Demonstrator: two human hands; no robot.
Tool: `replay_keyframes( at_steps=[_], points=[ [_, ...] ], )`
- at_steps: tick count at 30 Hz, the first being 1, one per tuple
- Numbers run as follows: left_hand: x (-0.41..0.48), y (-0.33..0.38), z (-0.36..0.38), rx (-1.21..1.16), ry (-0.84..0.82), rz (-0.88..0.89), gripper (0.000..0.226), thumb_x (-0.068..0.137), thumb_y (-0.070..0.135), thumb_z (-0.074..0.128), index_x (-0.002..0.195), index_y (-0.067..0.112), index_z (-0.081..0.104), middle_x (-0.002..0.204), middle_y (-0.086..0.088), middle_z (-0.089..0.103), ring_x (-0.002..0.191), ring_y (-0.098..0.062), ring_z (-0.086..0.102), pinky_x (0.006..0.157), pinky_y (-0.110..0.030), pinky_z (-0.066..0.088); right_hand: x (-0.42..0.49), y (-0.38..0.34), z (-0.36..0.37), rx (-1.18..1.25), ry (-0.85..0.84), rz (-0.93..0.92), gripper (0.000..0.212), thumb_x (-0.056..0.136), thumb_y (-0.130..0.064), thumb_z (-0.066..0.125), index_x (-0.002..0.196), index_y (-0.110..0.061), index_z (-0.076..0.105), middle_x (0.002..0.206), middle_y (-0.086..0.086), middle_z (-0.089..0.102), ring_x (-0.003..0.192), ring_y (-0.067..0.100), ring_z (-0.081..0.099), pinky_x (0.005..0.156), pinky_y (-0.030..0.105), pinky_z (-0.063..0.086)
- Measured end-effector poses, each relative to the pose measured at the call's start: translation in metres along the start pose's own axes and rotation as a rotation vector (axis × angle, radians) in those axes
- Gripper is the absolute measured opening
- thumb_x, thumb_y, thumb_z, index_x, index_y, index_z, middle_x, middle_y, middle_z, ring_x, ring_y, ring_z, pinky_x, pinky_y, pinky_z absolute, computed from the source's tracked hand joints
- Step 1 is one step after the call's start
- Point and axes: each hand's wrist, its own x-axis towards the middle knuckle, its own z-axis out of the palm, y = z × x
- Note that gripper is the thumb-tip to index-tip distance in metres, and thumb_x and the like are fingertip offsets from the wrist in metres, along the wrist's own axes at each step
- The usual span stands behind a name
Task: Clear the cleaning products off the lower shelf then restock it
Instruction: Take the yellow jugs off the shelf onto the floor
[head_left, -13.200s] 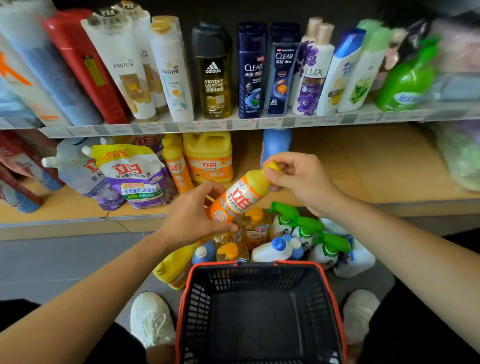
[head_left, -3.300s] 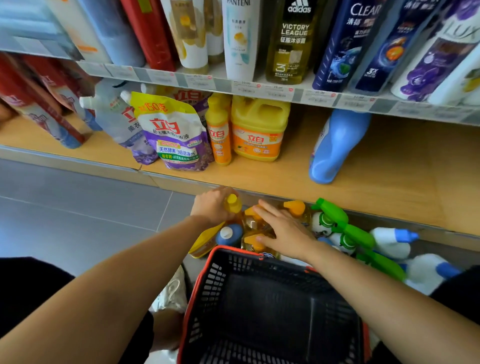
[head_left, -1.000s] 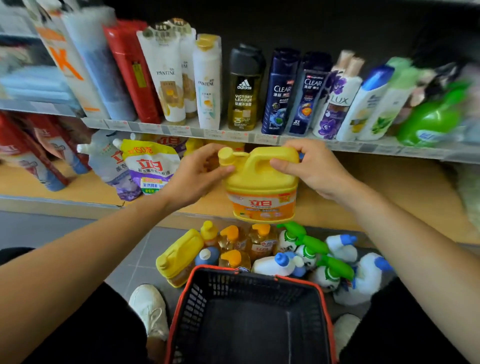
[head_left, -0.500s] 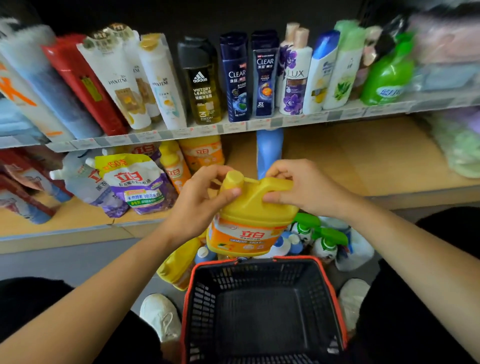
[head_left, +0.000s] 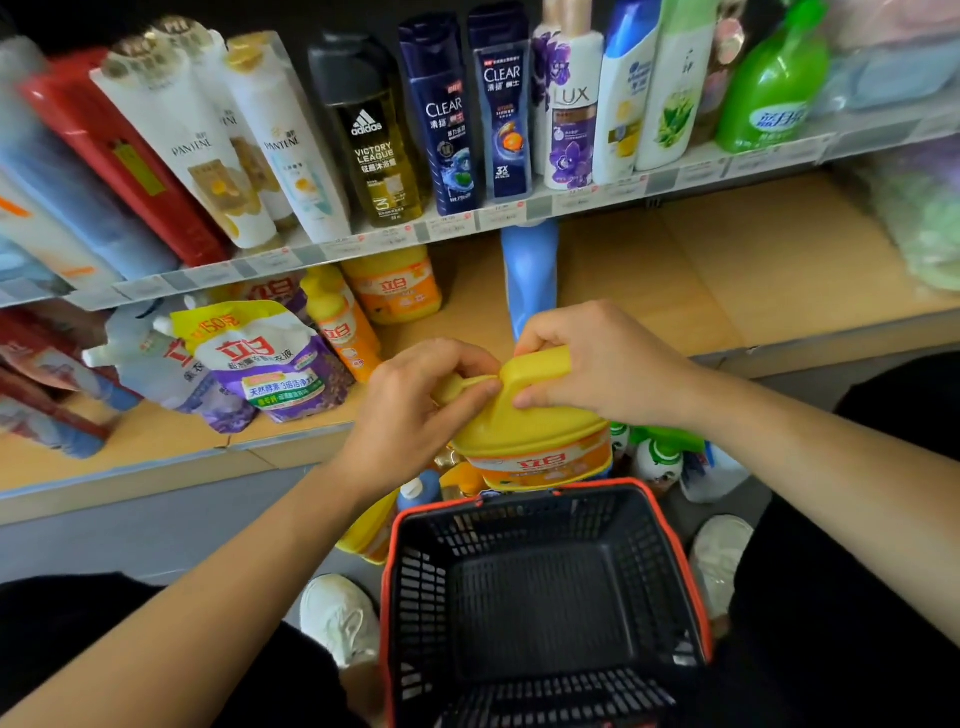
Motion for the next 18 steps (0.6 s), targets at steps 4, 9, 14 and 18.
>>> replay_keyframes(
  at_steps=[4, 9, 14, 18],
  points=[
    [0.000, 0.003, 0.003, -0.066, 0.006, -0.003, 0.015, 0.096, 0.023, 0.067, 0.099, 0.009, 0.073, 0.095, 0.002, 0.070, 0.091, -0.012, 0.065, 0.074, -0.026, 0.051, -0.001, 0.000, -0.002, -0.012, 0.003, -0.003, 0.027, 0.074, -0.031, 0.088, 0.092, -0.019, 0.072, 0.077, -0.013, 0.064, 0.075, 0.004, 0.057, 0.065, 0.015, 0.038],
    [0.006, -0.004, -0.007, -0.131, -0.029, 0.045, 0.014, 0.092, 0.016, 0.072, 0.103, 0.008, 0.076, 0.102, -0.001, 0.071, 0.099, -0.018, 0.067, 0.081, -0.032, 0.054, 0.000, 0.003, -0.005, 0.054, 0.008, 0.015, 0.027, 0.073, -0.030, 0.089, 0.093, -0.018, 0.074, 0.083, -0.009, 0.070, 0.081, 0.007, 0.062, 0.068, 0.019, 0.043],
    [0.003, -0.014, -0.015, -0.229, 0.008, -0.052, 0.020, 0.096, 0.026, 0.066, 0.110, 0.016, 0.076, 0.107, 0.001, 0.074, 0.104, -0.019, 0.068, 0.080, -0.036, 0.056, 0.002, 0.007, -0.010, 0.086, 0.041, 0.038, 0.025, 0.072, -0.030, 0.090, 0.091, -0.022, 0.075, 0.085, -0.013, 0.072, 0.086, 0.001, 0.063, 0.069, 0.016, 0.045],
    [0.002, -0.017, -0.013, -0.457, 0.022, -0.242, 0.022, 0.099, 0.021, 0.060, 0.114, 0.013, 0.074, 0.111, -0.001, 0.076, 0.108, -0.021, 0.069, 0.089, -0.040, 0.058, 0.003, 0.008, -0.014, 0.110, 0.058, 0.059, 0.024, 0.072, -0.030, 0.090, 0.090, -0.023, 0.075, 0.086, -0.012, 0.072, 0.087, 0.001, 0.064, 0.072, 0.020, 0.048]
  ],
)
